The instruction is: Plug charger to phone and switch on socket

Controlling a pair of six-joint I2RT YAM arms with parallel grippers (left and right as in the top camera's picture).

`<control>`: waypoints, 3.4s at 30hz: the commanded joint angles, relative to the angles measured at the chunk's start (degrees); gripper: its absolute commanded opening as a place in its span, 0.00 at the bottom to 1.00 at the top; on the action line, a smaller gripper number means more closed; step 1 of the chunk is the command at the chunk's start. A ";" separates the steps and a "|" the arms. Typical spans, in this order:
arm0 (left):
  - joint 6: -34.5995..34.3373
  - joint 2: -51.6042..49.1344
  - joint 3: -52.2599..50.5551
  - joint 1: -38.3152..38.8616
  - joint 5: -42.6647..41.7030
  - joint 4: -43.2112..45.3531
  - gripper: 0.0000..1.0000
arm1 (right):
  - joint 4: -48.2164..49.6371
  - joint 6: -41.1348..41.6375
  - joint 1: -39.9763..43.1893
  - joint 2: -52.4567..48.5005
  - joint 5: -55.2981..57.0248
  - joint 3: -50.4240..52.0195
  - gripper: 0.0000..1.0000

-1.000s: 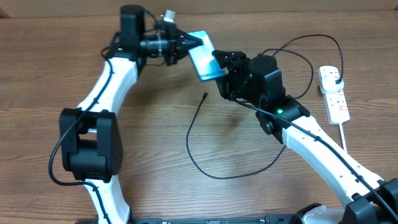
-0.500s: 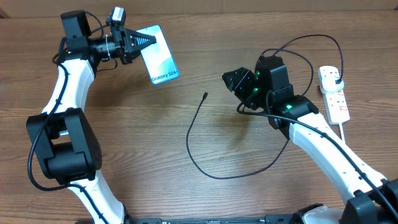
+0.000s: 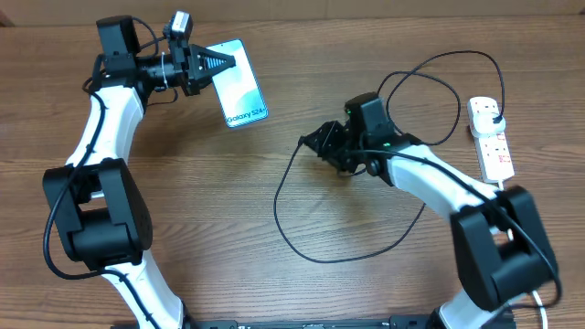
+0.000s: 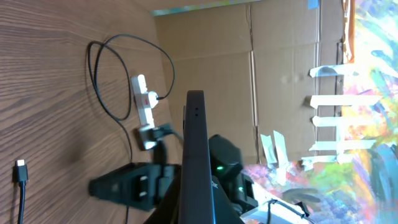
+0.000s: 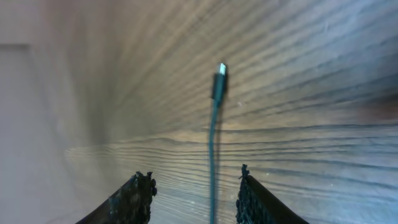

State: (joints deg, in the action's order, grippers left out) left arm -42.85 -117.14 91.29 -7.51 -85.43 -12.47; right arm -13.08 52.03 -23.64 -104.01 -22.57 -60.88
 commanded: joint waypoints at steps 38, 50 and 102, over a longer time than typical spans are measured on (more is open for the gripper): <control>1.09 0.24 0.59 2.34 1.38 -1.05 0.04 | 11.82 6.62 -3.04 -16.61 0.96 -2.93 0.33; 1.09 0.24 0.59 2.34 1.33 -1.51 0.04 | 10.25 5.97 -2.80 -16.68 2.32 -2.93 0.04; 13.00 0.24 -0.07 8.72 -5.25 -12.26 0.04 | -25.31 -35.98 6.99 33.24 -23.28 -2.95 0.04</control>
State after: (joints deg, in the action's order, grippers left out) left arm -32.38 -117.14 91.22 0.49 -87.92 -23.92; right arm -37.01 16.47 -16.91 -73.28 -45.01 -63.94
